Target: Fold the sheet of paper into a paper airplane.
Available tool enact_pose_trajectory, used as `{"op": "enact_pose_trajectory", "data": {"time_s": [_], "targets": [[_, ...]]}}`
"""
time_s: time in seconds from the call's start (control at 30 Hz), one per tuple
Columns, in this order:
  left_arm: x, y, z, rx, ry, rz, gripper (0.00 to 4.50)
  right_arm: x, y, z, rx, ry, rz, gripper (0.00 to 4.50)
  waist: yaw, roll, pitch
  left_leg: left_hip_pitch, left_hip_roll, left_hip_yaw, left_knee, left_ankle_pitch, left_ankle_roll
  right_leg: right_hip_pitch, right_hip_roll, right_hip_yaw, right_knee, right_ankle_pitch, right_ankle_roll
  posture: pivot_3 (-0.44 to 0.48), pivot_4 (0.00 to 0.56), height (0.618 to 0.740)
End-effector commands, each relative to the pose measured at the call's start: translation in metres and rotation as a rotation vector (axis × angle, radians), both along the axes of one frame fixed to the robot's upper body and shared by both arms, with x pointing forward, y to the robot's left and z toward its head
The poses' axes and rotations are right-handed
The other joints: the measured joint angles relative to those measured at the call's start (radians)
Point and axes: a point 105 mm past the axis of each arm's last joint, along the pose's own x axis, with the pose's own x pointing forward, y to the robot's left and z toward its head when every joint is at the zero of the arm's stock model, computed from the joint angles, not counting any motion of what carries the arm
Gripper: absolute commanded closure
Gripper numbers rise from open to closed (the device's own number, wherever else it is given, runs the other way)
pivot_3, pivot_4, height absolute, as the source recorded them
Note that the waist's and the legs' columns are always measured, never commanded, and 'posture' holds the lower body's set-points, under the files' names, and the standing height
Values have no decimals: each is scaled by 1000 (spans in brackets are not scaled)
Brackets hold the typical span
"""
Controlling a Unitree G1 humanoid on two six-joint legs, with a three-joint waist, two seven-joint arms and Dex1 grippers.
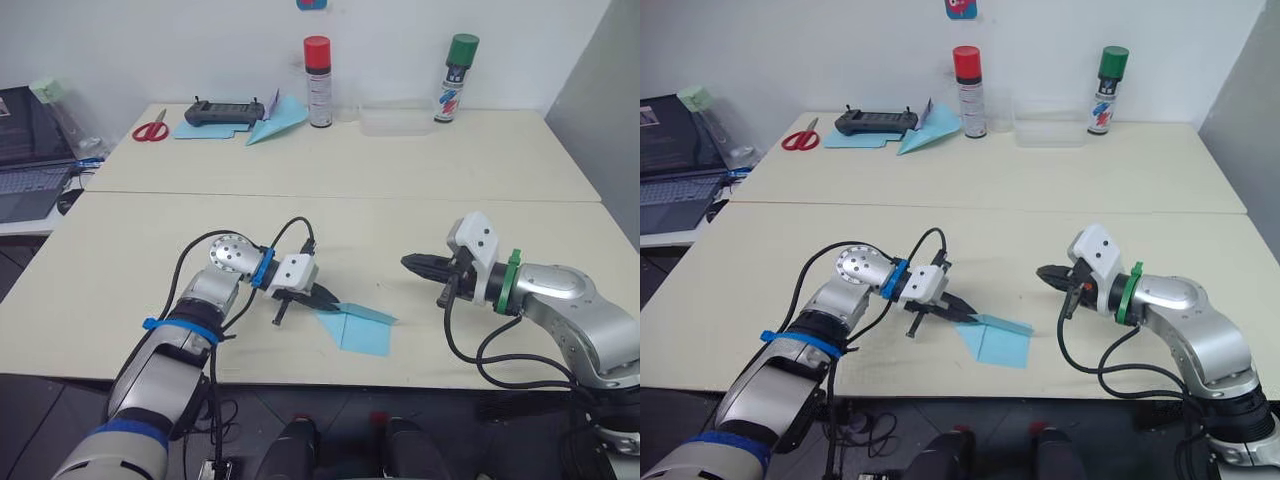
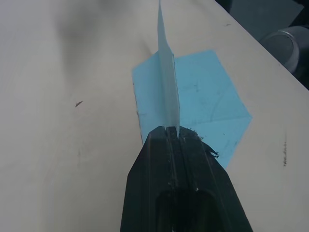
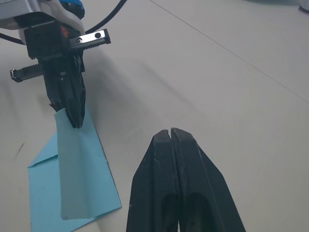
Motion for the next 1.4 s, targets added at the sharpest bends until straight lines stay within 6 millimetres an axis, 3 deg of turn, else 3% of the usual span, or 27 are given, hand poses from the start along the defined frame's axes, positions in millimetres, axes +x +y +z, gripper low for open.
{"op": "enact_pose_trajectory", "data": {"time_s": [0.03, 0.17, 0.3, 0.43, 0.53, 0.63, 0.73, 0.83, 1.0, 1.13, 1.4], "targets": [[1, -1, 9, -20, -44, 27, 3729, -4, 6, 11, -4, -56, 34, 4500, 0, 0, 0, 0, 0, 0, 0, 0, 0, 0, 0, 0, 0, 0, 0, 0, 150, 740], [0, 1, 15, -41, -43, 70, 2519, -4, 8, 7, -16, -50, 48, 4500, 0, 0, 0, 0, 0, -1, 0, 0, 0, 0, 0, 0, 0, 0, 0, 0, 150, 740], [1, 7, 34, -81, -44, 118, 1356, -4, 6, 4, -24, -46, 52, 4500, -1, 0, 0, 0, 0, -1, 0, 0, 0, 0, 0, 0, 0, 0, 0, 0, 150, 740], [-3, 26, 51, -71, 7, 164, 185, -8, 3, -5, -65, -27, 66, 4500, -1, 0, 0, 0, 0, -2, 0, 0, 0, 0, 0, 0, 0, 0, 0, 0, 150, 740], [-4, 40, 63, -69, 57, 217, 185, -12, 3, -14, -102, -20, 85, 4500, -2, 0, 0, 0, 0, -2, 0, 0, 0, 0, 0, 0, 0, 0, 0, 0, 150, 740], [8, 48, 79, -136, 68, 317, 185, -14, 4, -15, -100, -19, 95, 4500, -1, 0, 0, 0, 0, -2, 0, 0, 0, 0, 0, 0, 0, 0, 0, 0, 150, 740], [18, 51, 86, -187, 57, 380, 739, -14, 5, -14, -95, -21, 99, 4500, 1, 0, 0, 0, 0, -2, 0, 0, 0, 0, 0, 0, 0, 0, 0, 0, 150, 740], [25, 51, 81, -206, 62, 423, 1657, -13, 6, -12, -103, -35, 105, 4500, 0, 0, 0, 0, 0, -2, 0, 0, 0, 0, -1, 0, 0, 0, 0, 0, 150, 740], [38, 46, 60, -199, 9, 499, 3264, -19, 7, -18, -178, -60, 152, 4500, 1, 0, 0, 0, 0, -2, 0, 0, 0, 0, -1, 0, 0, 0, 0, 0, 150, 740], [26, 35, 46, -223, 55, 471, 4395, -25, 14, -16, -179, -83, 186, 4500, 0, 0, 0, 0, 0, -2, 0, 0, 0, 0, -1, 1, 0, 0, 0, 0, 150, 740], [21, 31, 31, -200, 53, 470, 4452, -23, 18, -17, -171, -105, 175, 4500, 3, 0, 0, 0, 0, -3, 0, 0, 0, 1, -1, 1, 0, 0, 0, 0, 150, 740]]}}
